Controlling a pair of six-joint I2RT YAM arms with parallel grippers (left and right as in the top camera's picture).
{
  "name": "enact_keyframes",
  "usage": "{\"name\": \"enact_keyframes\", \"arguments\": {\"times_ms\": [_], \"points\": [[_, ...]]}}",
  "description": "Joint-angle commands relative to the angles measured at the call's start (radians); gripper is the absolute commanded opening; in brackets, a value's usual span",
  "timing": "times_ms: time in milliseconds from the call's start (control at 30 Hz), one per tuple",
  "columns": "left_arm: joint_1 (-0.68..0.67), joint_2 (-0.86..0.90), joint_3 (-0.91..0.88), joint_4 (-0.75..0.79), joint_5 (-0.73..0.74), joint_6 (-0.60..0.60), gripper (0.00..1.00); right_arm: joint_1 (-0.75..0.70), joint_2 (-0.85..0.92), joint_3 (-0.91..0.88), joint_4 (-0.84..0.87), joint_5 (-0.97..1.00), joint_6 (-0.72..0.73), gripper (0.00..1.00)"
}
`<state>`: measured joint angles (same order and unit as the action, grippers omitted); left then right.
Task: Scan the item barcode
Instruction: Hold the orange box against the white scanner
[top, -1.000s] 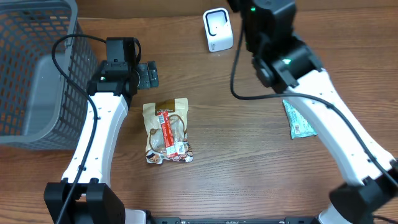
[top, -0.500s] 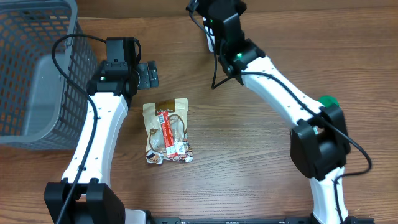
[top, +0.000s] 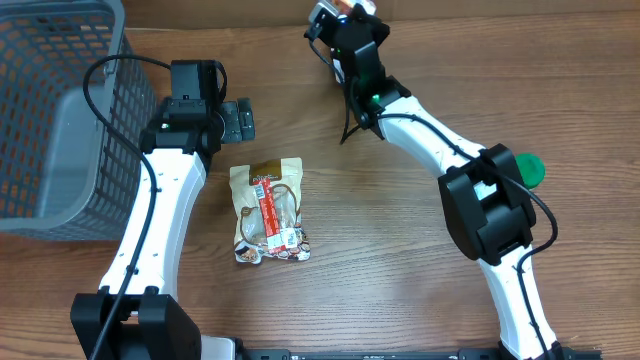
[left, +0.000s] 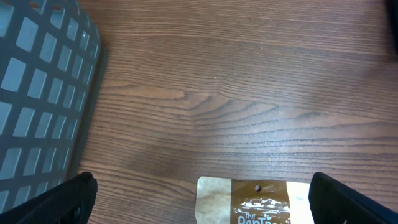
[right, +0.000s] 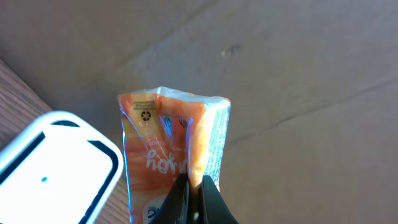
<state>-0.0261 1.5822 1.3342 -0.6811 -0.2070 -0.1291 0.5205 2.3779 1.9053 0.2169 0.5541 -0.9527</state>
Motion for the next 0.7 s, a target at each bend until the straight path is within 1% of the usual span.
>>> {"name": "enact_keyframes", "arguments": {"times_ms": [0,433,667], "points": [[0.0,0.0,0.01,0.003,-0.01,-0.006,1.0,-0.015,0.022,0.01,0.014,-0.033,0.013,0.04],[0.0,0.0,0.01,0.003,-0.01,-0.006,1.0,-0.024,0.095,0.01,0.014,-0.059,0.013,0.04],[0.0,0.0,0.01,0.003,-0.01,-0.006,1.0,-0.024,0.103,0.01,0.022,-0.062,0.013,0.04]]}}
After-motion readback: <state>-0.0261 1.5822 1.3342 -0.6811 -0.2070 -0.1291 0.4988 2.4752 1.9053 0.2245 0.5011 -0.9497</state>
